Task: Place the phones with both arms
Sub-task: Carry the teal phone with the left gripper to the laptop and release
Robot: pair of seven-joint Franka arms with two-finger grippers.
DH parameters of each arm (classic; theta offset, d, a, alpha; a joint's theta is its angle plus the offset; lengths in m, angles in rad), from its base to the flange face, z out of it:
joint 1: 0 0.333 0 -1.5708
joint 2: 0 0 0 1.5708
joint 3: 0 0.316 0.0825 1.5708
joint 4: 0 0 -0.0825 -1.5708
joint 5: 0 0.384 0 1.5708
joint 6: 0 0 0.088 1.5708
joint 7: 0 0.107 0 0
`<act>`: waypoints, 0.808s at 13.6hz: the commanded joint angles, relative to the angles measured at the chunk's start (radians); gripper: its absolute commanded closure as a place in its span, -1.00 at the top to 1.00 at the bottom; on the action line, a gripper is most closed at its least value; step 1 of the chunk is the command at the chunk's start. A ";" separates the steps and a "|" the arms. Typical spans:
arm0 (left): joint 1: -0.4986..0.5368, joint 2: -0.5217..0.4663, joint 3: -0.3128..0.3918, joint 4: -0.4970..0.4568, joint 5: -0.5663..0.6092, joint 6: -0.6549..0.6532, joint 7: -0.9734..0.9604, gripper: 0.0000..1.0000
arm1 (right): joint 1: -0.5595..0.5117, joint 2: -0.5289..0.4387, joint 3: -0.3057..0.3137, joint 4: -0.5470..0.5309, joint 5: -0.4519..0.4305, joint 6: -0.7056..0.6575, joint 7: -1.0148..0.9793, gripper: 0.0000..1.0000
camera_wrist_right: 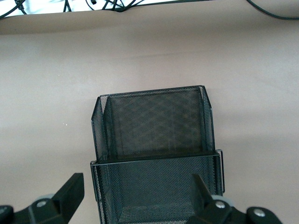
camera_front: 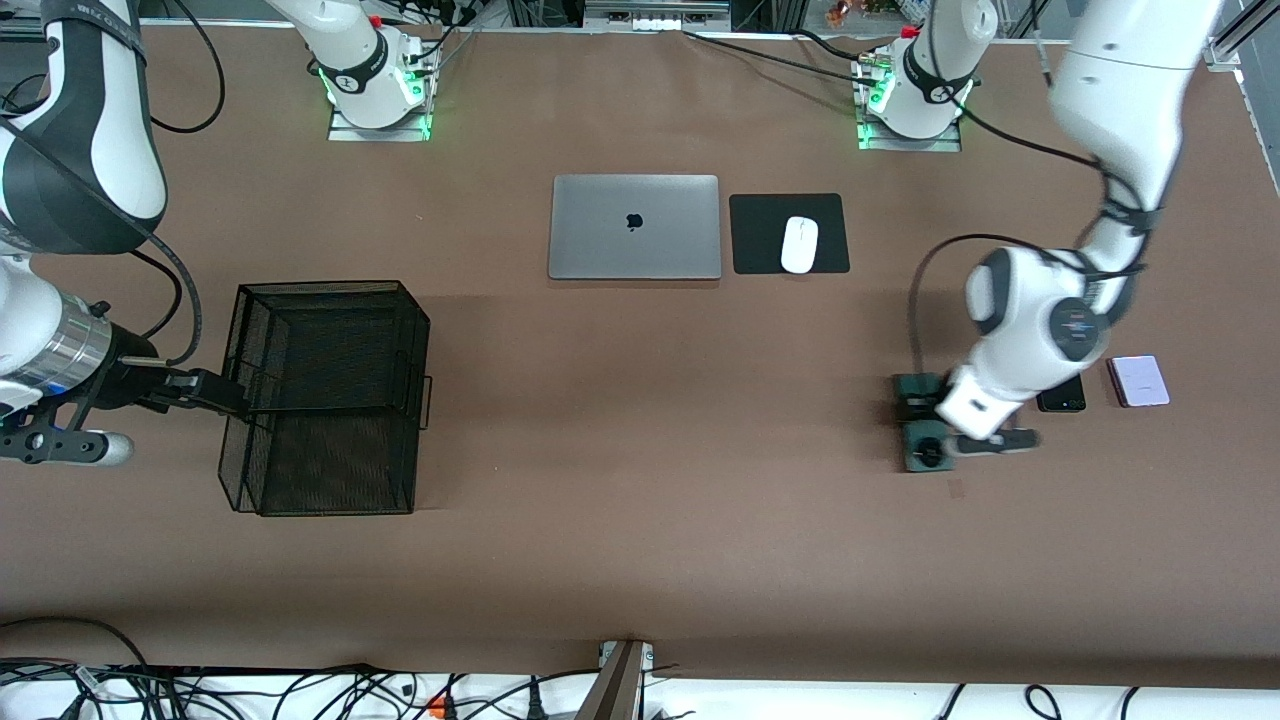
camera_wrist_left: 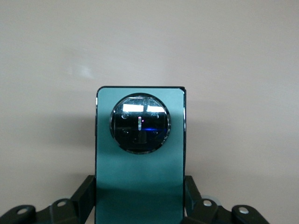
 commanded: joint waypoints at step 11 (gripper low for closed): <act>-0.687 0.369 0.092 0.690 0.154 -0.376 -0.797 -1.00 | -0.008 -0.030 -0.001 -0.024 0.015 -0.011 -0.025 1.00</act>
